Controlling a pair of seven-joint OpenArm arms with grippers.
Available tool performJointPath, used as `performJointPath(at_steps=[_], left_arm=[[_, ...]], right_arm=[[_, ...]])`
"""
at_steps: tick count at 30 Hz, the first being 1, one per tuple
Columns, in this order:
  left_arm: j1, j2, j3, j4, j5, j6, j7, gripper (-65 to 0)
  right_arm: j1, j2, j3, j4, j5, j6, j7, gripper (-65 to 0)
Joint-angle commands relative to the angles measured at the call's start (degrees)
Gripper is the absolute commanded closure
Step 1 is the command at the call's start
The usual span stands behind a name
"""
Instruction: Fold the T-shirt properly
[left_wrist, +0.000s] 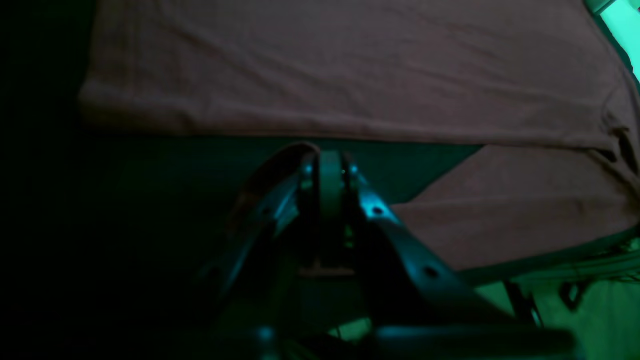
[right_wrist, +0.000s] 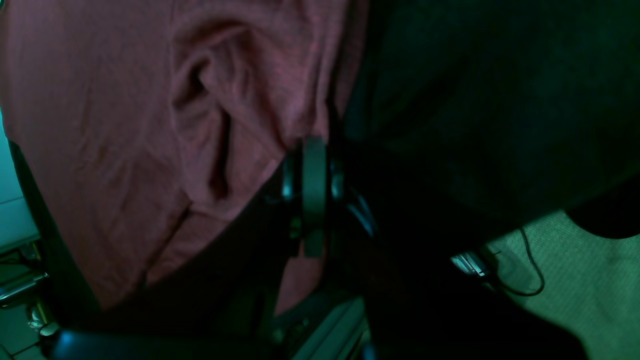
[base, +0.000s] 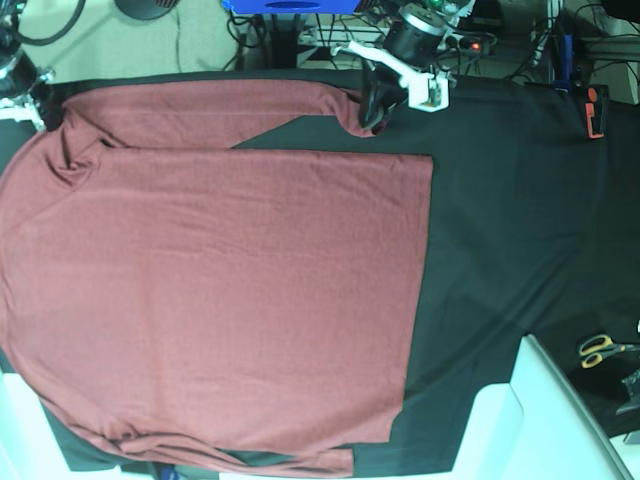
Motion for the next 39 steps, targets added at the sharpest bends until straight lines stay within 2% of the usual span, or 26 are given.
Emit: performJointPath(at_steps=[1,4,8,13,18,20,23,28,32,34,39], left_arm=[[0.1,-0.2,-0.1,2.4,0.3,-0.3,0.5,0.0],[-0.3,-0.2,-0.2,6.1,0.3,-0.3,4.8,0.0],[-2.6,-0.2,-0.1,9.3,0.3,-0.3,8.9,0.0],[-3.8,-0.2,-0.4,12.7,0.3,-0.3,13.1,0.0],[-3.8,0.4,-5.3,15.3,0.3,-0.3,17.5,0.0],[-4.4,0.4,-6.4,15.5,0.3,-0.3,18.4,0.0],[-5.0,0.2,-7.1,15.2,0.3,-0.3,18.4,0.0],[-6.7,0.2,-6.5,15.0,0.3,-0.3,18.4,0.0],[-7.5,0.4,-6.7,14.3,0.3,-0.3,18.4,0.0],[-8.6,0.4,-6.5,14.3,0.3,-0.3,18.4,0.0],[-9.2,0.4,-7.0,14.3,0.3,-0.3,18.4,0.0]], right_arm=[[0.4,1.3,0.4,0.8,0.1,-0.3,0.6,-0.5],[1.3,2.7,0.3,0.5,0.1,-1.1,0.5,-0.5],[2.0,2.9,0.3,0.5,0.1,-3.9,0.5,-0.5],[3.2,3.0,0.3,0.8,0.1,-5.7,-0.8,-0.3],[4.1,3.0,0.4,2.8,0.1,-6.0,-3.9,-0.3],[4.2,3.0,0.4,4.0,0.1,-6.7,-4.2,-0.3],[4.9,3.0,0.4,5.5,0.1,-9.5,-5.1,-0.3],[6.7,3.0,0.4,5.2,0.1,-11.8,-5.9,-0.3],[8.5,3.0,0.3,5.2,0.1,-12.2,-6.8,-0.2],[9.3,3.1,0.3,5.2,0.1,-13.6,-7.5,-0.2],[10.2,4.6,0.3,5.2,0.1,-15.9,-8.0,-0.2]])
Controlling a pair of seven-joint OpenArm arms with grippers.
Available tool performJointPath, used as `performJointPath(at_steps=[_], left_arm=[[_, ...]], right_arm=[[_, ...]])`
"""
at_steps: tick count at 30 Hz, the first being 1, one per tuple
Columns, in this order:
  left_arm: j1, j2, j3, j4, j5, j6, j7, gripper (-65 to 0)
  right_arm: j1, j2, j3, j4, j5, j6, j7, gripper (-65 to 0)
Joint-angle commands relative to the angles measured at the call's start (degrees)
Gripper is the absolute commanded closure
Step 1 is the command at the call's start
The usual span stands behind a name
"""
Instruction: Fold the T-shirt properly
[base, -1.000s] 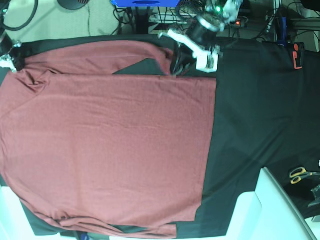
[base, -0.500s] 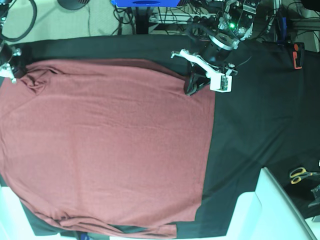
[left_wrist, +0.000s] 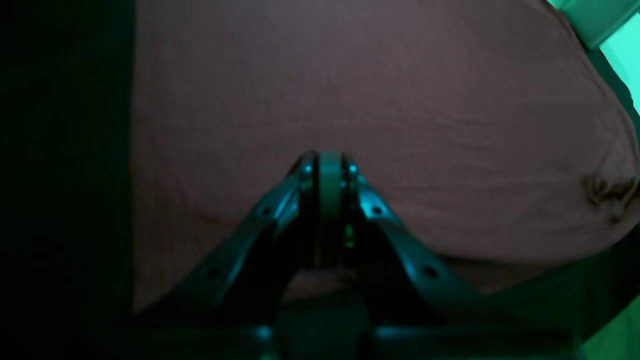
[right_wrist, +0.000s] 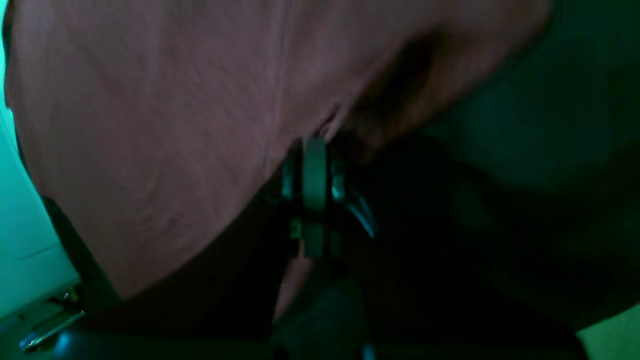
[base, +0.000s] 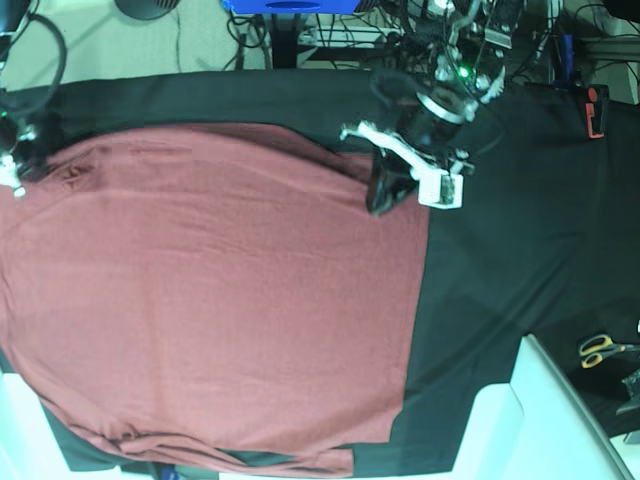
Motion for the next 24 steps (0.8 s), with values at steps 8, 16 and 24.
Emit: performJointPath(at_steps=[8,16,24], left_arm=[[-0.7,-0.1,-0.1,0.6,-0.4,2.5,-1.4,0.0],[-1.9,1.0,-0.3,0.2,-0.4,2.5,-1.4,0.0],[-5.2,2.7,-0.2,-3.7,-0.4,2.5,-1.4,0.0]], right_arm=[[0.3,1.6,0.6,2.8,1.2,-0.6,-2.7,-0.2],[1.9,1.9,0.5,2.4,1.0,-0.7,-2.7,-0.2],[4.4,2.0,0.1,1.0,0.7,-0.7,-2.7,-0.3]])
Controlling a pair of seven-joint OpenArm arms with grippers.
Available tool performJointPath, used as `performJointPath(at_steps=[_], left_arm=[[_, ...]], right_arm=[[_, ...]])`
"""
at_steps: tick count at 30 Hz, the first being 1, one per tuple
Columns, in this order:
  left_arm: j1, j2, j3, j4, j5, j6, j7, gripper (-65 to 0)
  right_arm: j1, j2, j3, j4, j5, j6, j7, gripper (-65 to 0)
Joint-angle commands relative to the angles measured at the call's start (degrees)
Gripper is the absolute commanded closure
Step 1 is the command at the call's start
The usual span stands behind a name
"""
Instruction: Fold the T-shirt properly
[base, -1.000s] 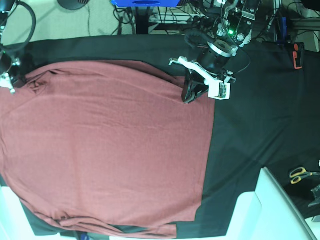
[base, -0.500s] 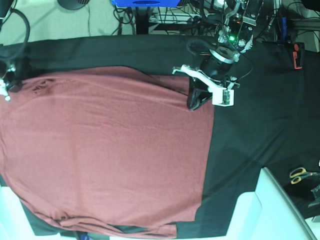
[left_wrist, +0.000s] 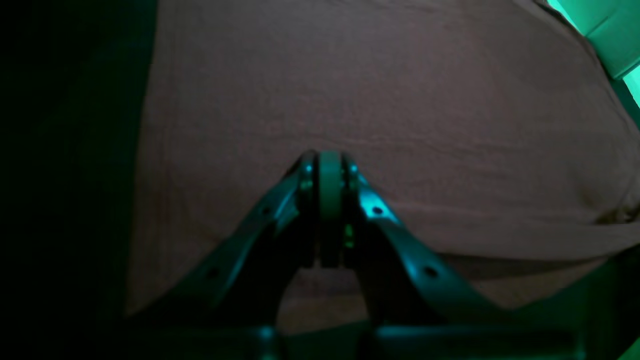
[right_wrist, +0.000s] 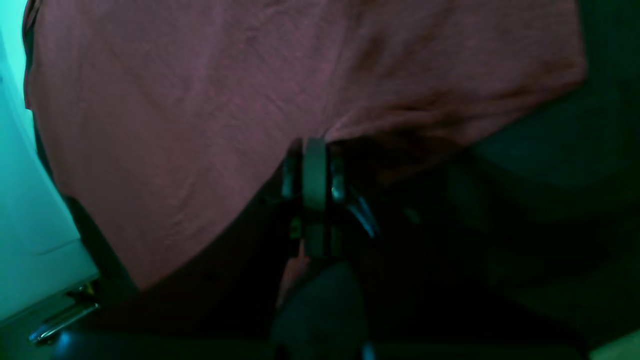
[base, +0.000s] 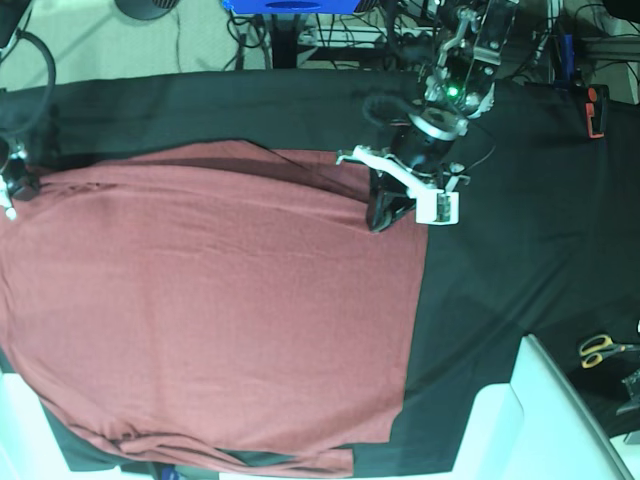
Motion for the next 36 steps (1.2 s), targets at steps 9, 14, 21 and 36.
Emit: performJointPath(at_steps=[9,14,21,36], left_arm=[[-2.3,1.0,-2.2,-1.1,-0.3,2.0,-1.5,0.0],[-2.4,0.9,-2.3,-2.5,-0.3,2.2,-1.5,0.0],[-2.1,0.9,-2.0,-4.3,-0.2,2.2,-1.5,0.0],[-1.8,0.8,-5.4,-2.2,-0.2,2.2,-1.6,-43.6]], right_arm=[[4.1,2.5,0.0,-4.8,0.4,0.3,0.5,-0.3],[5.4,2.5,-0.1,-4.8,0.1,0.3,-0.9,-0.3],[8.1,0.9,0.2,-4.8,-8.2,0.3,-2.7,-0.6],[5.4,-0.6,2.4,3.4,-7.8,5.6,4.0,-46.4]])
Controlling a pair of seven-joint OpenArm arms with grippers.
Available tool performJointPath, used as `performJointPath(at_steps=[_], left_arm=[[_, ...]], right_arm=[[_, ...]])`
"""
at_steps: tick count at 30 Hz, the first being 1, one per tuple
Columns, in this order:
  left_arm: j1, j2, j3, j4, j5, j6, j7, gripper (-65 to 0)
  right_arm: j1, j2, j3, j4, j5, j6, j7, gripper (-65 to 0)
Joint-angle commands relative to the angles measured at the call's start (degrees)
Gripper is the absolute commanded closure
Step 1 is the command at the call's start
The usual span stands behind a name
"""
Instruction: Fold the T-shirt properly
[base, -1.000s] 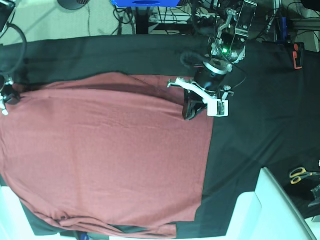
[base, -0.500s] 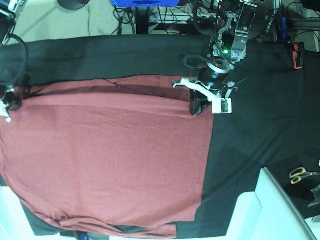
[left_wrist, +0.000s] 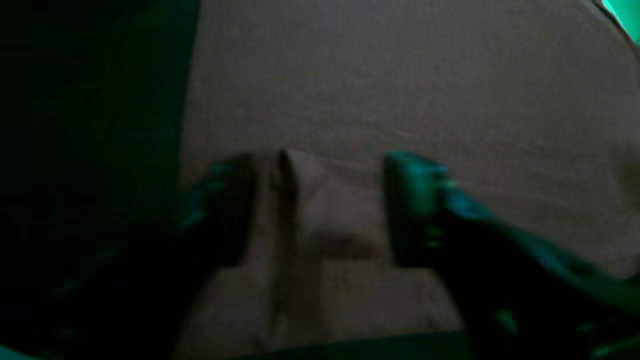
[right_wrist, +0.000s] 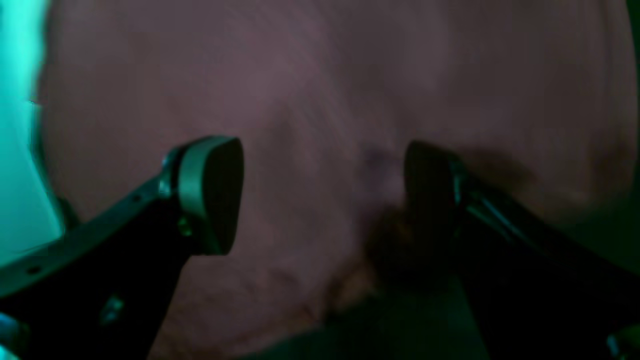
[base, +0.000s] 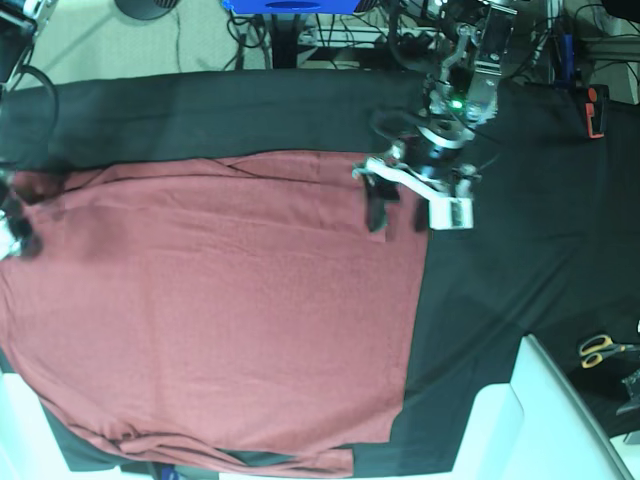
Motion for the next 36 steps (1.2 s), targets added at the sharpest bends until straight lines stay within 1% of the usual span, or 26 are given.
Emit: performJointPath(at_steps=[1,2,4,7,10,12,13,15,17,19,21,24,33,36], left_arm=[[0.1,-0.3,-2.1,2.4,-0.3,-0.2,-2.0,-44.4],[1.0,-0.3,-3.5,3.6,-0.3,-0.2,-2.0,-43.9],[2.4,-0.3,-5.9,6.7,-0.3,-0.2,-2.0,-43.3],[6.0,-1.2,-7.0,11.3,-0.2,-0.3,-2.0,-43.3],[10.4,-4.0,-6.7,13.9,0.1,-0.4,-2.0,-43.3],[13.2,-6.1,-5.9,14.7,-0.1,-0.4,-2.0,-43.3],[14.6,-7.2,-5.7,14.8,-0.2,-0.4,-2.0,-43.3],[16.4,-7.9,-5.7,14.8,-0.3,-0.4,-2.1,-43.3],[18.0,-8.0,-5.7,14.6,-0.3,-0.4,-2.1,-43.3],[19.0,-7.9,-5.7,14.6,-0.3,-0.4,-2.2,-43.4],[19.3,-7.7,-5.7,14.6,-0.4,-0.4,-2.1,-43.6],[19.4,-6.4,-5.7,14.4,-0.4,-0.4,-2.0,-44.1],[20.2,-6.2,-5.7,14.3,-0.4,-0.4,-2.0,-43.8],[20.7,-6.2,-5.7,14.3,-0.4,-0.4,-2.0,-43.8]], right_arm=[[-1.4,0.3,3.1,2.8,0.5,0.2,1.9,-45.3],[-2.4,-0.9,5.4,4.7,0.5,0.5,2.4,-44.7],[-3.8,-2.6,10.6,7.0,0.5,0.3,0.9,-44.0],[-4.7,-4.3,16.8,6.7,0.2,0.6,-3.9,-44.4],[-5.6,-6.4,21.9,3.3,0.3,0.7,-5.8,-44.6],[-5.6,-6.6,23.1,-0.1,0.3,1.3,-5.8,-44.7],[-5.4,-6.5,23.1,-2.2,0.3,2.9,-5.8,-44.7],[-4.1,-6.4,23.2,-5.5,0.1,6.7,-5.7,-44.0],[-3.1,-6.3,23.3,-8.8,0.0,8.9,-5.7,-44.0],[-2.4,-5.0,23.0,-11.6,0.0,9.1,-5.3,-44.0],[-1.2,-4.4,23.0,-14.2,0.0,9.1,-4.0,-44.0],[0.6,-2.5,22.9,-18.4,0.0,9.2,-2.4,-44.0],[6.3,3.0,22.9,-28.9,-0.1,9.2,0.8,-44.1],[8.1,3.1,22.8,-31.6,-1.7,9.3,3.0,-44.4]])
